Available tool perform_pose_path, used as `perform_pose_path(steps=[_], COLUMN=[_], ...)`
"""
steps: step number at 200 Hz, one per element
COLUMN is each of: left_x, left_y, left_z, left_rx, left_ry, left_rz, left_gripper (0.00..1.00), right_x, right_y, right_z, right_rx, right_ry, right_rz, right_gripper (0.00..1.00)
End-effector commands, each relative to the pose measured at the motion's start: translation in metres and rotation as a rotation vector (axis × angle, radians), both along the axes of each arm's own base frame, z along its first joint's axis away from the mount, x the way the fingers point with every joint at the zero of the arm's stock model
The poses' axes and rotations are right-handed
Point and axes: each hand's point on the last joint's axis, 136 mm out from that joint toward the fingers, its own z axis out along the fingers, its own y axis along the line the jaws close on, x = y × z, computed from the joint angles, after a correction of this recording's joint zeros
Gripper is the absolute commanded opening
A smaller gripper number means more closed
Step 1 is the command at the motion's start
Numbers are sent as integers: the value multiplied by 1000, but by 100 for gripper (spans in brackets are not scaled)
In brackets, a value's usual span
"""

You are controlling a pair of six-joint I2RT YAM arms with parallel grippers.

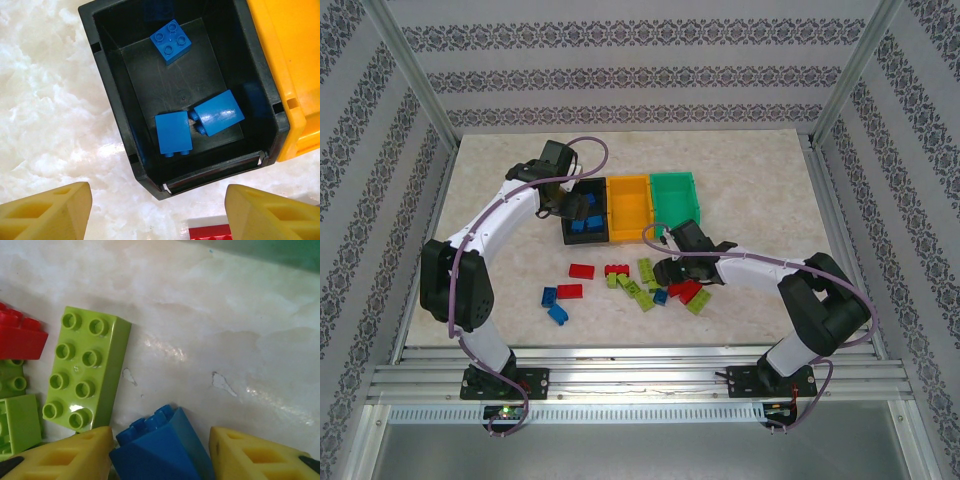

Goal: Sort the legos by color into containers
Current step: Pick up the lego from the center of the table, then place the lego in the container.

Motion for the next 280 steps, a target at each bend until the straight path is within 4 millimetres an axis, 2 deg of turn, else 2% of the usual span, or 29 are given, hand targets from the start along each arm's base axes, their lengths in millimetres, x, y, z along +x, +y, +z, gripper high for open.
perform_pose_path(steps=[1,22,48,88,108,132,153,162,175,198,239,260,280], left_x=[1,0,1,1,0,0,0,0,1,4,12,15,15], left_y=[-4,-5,-4,-1,-2,-1,0,5,14,19,33,41,50], left_z=[1,1,4,7,8,11,13,14,17,21,19,18,18], left_rx=[16,16,18,29,25,17,10,26,40,-43,-195,-224,-171], left_ry=[-15,-11,-23,-33,-28,-38,-39,-44,-59,-68,-39,-34,-49], left_rz=[-23,-23,-24,-16,-13,3,18,46,93,144,217,232,233], left_gripper=[71,71,72,72,72,72,72,72,72,71,72,72,72], right_x=[-5,-3,2,6,7,16,25,29,38,60,111,138,150], right_y=[4,-5,-14,-12,-6,6,23,31,47,77,144,165,183], right_z=[1,-3,-5,5,18,46,72,77,89,105,125,129,134], right_rx=[21,-36,-50,-18,23,64,74,88,119,200,302,312,347], right_ry=[44,43,34,-11,-36,-95,-166,-166,-168,-197,-219,-226,-217], right_rz=[6,-11,-37,-40,-29,-26,-11,-12,-9,-23,-7,-9,17], right_gripper=[54,52,44,39,39,38,39,39,39,40,41,44,49])
